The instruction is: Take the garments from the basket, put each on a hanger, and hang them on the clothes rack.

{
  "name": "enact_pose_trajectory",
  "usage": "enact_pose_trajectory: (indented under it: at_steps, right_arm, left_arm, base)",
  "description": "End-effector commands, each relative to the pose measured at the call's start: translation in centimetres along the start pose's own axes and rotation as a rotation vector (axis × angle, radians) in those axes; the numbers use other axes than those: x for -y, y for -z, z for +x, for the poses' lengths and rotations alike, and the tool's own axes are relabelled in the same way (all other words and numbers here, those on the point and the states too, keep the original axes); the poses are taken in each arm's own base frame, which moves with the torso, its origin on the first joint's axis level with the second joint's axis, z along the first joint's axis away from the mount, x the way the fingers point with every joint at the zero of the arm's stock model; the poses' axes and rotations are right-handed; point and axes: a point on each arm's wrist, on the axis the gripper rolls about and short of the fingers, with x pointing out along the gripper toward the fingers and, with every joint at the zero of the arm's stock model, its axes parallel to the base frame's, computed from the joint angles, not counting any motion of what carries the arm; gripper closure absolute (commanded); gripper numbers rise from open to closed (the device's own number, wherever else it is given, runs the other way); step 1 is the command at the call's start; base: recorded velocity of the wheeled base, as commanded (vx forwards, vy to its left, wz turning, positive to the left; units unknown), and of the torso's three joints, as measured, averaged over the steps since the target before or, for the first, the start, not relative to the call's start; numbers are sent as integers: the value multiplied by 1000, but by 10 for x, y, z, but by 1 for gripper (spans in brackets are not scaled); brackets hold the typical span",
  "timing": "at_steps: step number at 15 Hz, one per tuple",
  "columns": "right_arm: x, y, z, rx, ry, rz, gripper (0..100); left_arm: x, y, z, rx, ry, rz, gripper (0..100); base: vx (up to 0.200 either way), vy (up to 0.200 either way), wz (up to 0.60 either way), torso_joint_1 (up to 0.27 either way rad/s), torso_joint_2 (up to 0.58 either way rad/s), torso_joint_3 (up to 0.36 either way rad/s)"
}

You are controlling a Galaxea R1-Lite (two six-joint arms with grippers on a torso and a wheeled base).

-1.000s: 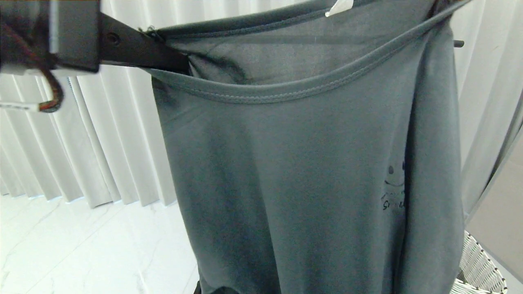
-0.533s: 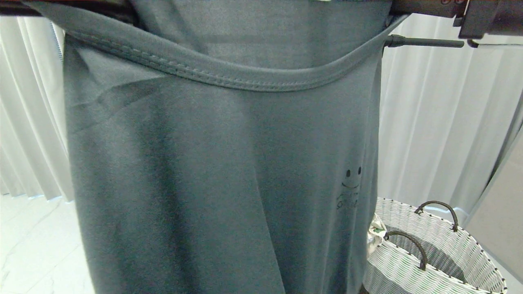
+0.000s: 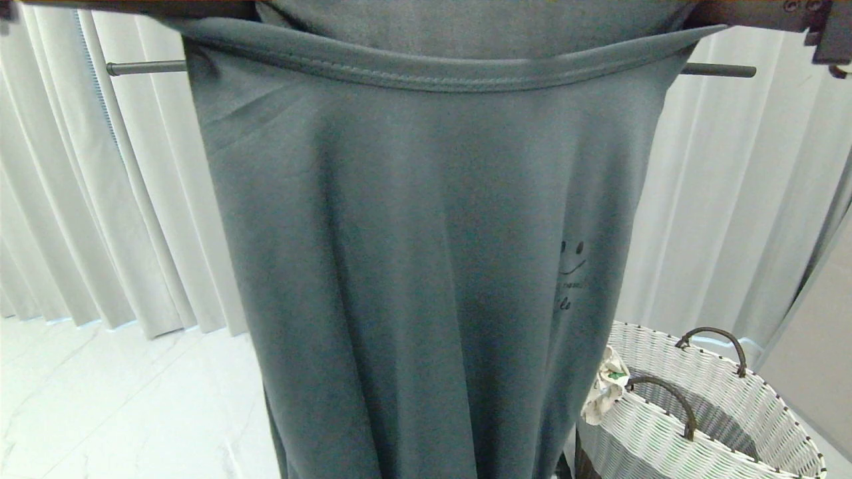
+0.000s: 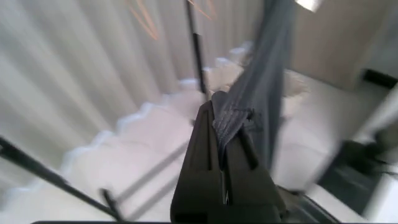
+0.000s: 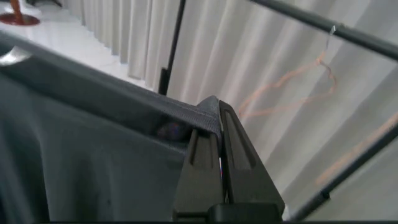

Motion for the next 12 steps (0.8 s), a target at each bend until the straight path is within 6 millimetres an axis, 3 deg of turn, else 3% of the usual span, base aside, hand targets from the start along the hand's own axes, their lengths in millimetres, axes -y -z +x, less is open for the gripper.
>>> enact_pose_trajectory:
  at_steps: [1,4,12]
  right_arm:
    - [-4,-7,-28,12,20,-5,100]
    - [-7,-7,-35,-1,18,-10,100]
    - [-5,-4,-30,-12,19,-6,100]
  left_arm:
    - [-15,-4,47,2,-57,30,100]
    - [-18,-11,67,65,-74,36,100]
    - [-20,-14,60,100,-91,43,100]
  base:
    - [0,0,0,0,0,0]
    - [0,0,0,0,0,0]
    - [0,0,0,0,0,0]
